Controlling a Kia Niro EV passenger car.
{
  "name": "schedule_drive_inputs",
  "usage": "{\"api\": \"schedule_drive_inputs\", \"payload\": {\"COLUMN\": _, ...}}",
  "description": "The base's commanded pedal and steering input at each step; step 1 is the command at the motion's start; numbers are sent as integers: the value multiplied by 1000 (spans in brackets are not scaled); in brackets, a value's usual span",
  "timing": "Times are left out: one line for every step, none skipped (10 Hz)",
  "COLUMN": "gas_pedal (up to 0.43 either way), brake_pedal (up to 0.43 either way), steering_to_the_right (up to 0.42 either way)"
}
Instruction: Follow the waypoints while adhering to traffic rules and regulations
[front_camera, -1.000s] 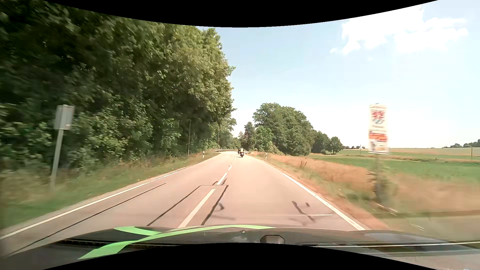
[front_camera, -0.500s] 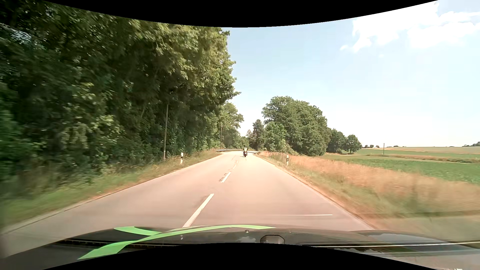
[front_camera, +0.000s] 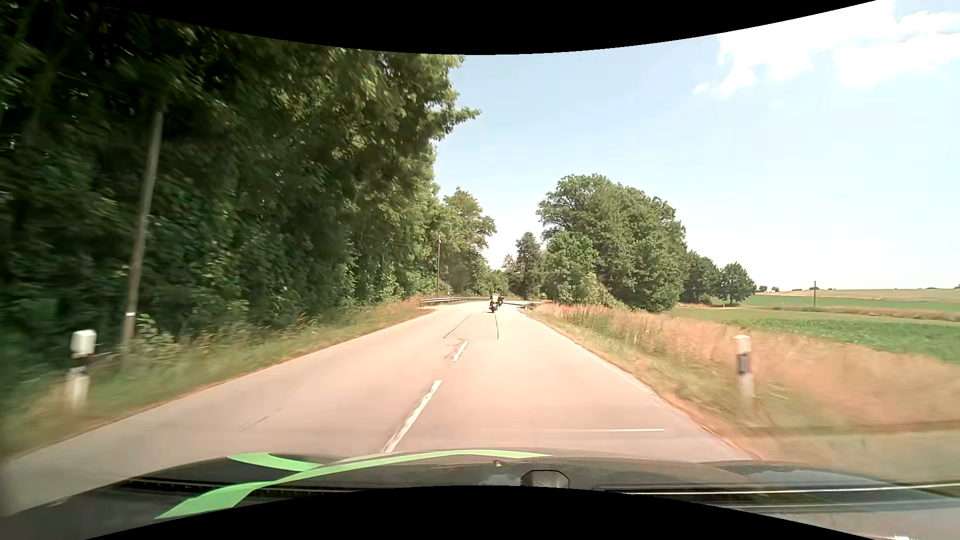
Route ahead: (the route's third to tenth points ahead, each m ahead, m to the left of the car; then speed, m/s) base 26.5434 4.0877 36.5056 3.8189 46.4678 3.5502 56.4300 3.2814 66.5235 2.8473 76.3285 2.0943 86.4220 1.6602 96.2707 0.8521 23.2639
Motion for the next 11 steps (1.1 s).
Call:
{"api": "schedule_drive_inputs", "payload": {"gas_pedal": 79, "brake_pedal": 0, "steering_to_the_right": -4}}
{"api": "schedule_drive_inputs", "payload": {"gas_pedal": 67, "brake_pedal": 0, "steering_to_the_right": -5}}
{"api": "schedule_drive_inputs", "payload": {"gas_pedal": 39, "brake_pedal": 0, "steering_to_the_right": -5}}
{"api": "schedule_drive_inputs", "payload": {"gas_pedal": 28, "brake_pedal": 0, "steering_to_the_right": -5}}
{"api": "schedule_drive_inputs", "payload": {"gas_pedal": 28, "brake_pedal": 0, "steering_to_the_right": -4}}
{"api": "schedule_drive_inputs", "payload": {"gas_pedal": 28, "brake_pedal": 0, "steering_to_the_right": -3}}
{"api": "schedule_drive_inputs", "payload": {"gas_pedal": 28, "brake_pedal": 0, "steering_to_the_right": -3}}
{"api": "schedule_drive_inputs", "payload": {"gas_pedal": 39, "brake_pedal": 0, "steering_to_the_right": -3}}
{"api": "schedule_drive_inputs", "payload": {"gas_pedal": 47, "brake_pedal": 0, "steering_to_the_right": -3}}
{"api": "schedule_drive_inputs", "payload": {"gas_pedal": 79, "brake_pedal": 0, "steering_to_the_right": -3}}
{"api": "schedule_drive_inputs", "payload": {"gas_pedal": 98, "brake_pedal": 0, "steering_to_the_right": -3}}
